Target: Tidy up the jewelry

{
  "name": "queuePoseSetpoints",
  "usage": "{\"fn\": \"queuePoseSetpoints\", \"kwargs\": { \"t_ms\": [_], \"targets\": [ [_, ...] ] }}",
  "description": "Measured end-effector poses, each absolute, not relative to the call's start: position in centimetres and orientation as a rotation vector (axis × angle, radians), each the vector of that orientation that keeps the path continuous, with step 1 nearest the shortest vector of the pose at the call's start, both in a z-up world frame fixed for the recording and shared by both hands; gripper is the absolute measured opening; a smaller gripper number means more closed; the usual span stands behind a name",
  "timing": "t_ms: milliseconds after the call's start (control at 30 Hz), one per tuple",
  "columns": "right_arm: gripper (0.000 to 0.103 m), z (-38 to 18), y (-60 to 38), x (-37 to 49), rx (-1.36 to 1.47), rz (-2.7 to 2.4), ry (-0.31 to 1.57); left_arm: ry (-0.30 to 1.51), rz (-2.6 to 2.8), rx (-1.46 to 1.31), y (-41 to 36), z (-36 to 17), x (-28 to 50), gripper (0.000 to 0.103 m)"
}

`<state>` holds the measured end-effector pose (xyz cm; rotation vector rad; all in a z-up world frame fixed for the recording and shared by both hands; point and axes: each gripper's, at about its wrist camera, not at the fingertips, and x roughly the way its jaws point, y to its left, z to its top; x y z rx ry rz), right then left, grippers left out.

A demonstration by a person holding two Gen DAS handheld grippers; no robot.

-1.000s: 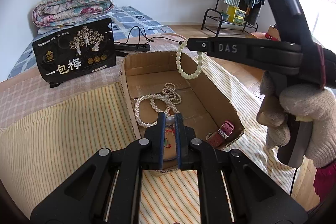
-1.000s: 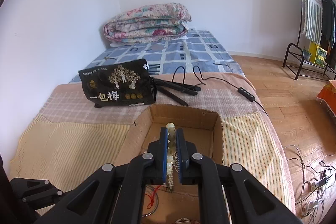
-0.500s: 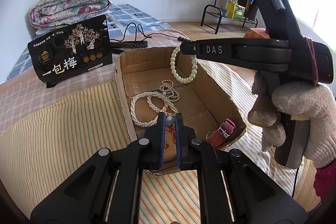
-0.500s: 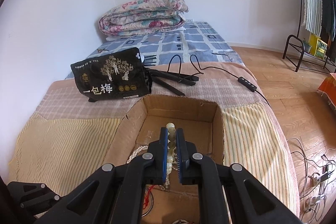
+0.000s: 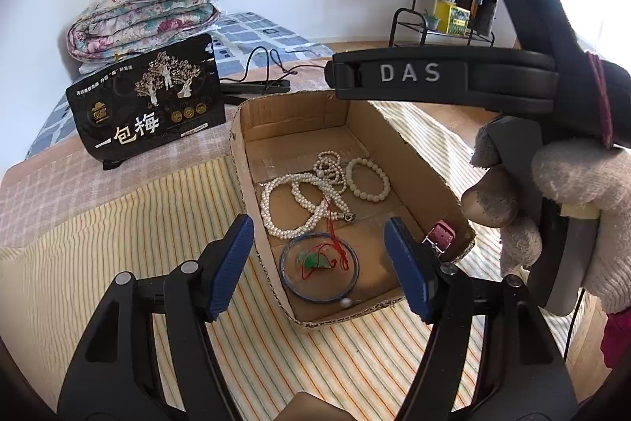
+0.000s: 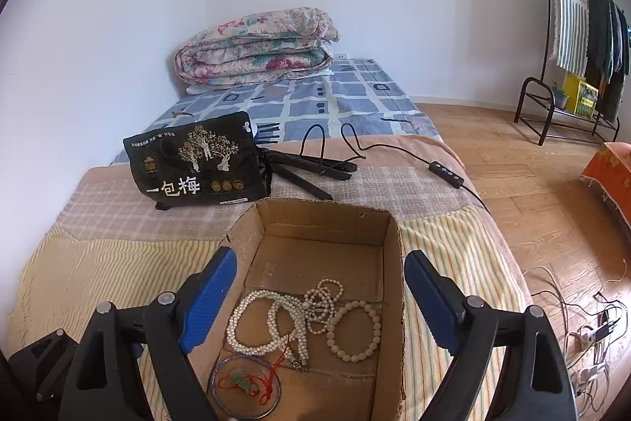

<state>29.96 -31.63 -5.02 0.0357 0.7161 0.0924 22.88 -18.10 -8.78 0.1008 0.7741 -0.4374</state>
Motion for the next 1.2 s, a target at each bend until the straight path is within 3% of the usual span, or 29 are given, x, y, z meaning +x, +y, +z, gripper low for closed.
{"fn": "queuePoseSetpoints", "kwargs": {
  "t_ms": [500,1200],
  "targets": [
    [0.094,-3.5,-31.1,28.2,0.021,0.078,0.703,0.751,-0.403,0.11,-16.6,-7.5,21.5,0.072],
    [0.103,3.8,-29.8,15.9,0.0,0.004,0.578,0.698,-0.329,0.111,-8.4,-2.6,12.2,0.074]
  ]
}}
